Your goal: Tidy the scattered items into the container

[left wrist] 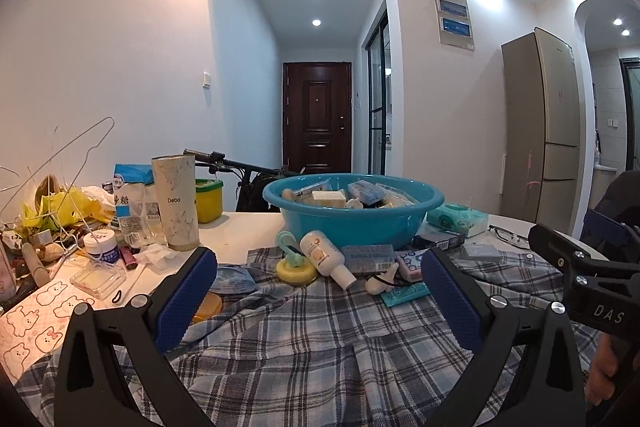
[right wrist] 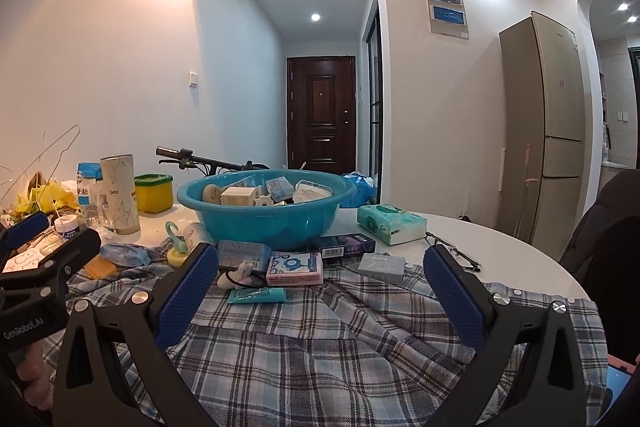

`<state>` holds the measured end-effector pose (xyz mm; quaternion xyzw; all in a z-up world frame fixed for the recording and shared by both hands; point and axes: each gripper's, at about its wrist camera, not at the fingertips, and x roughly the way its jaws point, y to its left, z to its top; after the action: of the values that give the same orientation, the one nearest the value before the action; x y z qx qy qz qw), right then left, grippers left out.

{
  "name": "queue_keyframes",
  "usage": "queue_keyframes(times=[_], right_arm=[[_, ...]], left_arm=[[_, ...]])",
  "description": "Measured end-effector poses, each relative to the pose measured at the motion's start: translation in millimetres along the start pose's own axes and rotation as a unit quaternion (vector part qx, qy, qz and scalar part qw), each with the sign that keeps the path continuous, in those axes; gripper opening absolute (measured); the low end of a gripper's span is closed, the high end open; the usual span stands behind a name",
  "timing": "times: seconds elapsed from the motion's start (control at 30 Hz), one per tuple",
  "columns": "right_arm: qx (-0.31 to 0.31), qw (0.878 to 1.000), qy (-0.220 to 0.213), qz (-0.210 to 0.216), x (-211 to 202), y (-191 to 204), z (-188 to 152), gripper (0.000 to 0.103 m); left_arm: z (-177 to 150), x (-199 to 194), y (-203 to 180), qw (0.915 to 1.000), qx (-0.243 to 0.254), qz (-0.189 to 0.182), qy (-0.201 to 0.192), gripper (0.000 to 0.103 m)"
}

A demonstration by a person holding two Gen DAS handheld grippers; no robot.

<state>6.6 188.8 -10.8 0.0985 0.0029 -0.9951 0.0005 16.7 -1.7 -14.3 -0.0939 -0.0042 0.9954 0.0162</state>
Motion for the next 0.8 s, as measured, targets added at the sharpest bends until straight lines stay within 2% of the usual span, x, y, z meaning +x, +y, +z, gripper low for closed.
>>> queue_keyframes(times=[0.1,0.3,0.47,0.8], right_arm=[[0.002,1.000,0.005,-0.001,2,1,-4,0.102],[0.001,1.000,0.016,-0.006,6,2,-5,0.102],[0.009,0.998,0.056,-0.006,20,-1,-9,0.102],[0.011,0.999,0.051,-0.008,16,0,-10,0.102]], left_arm=[[-1,4,4,0.9999,-0.005,0.007,0.006,0.103],[-6,17,19,0.9984,-0.043,-0.002,0.036,0.103],[-8,19,13,0.9986,-0.031,-0.013,0.041,0.103],[-9,21,6,0.9987,-0.012,-0.017,0.046,0.103]])
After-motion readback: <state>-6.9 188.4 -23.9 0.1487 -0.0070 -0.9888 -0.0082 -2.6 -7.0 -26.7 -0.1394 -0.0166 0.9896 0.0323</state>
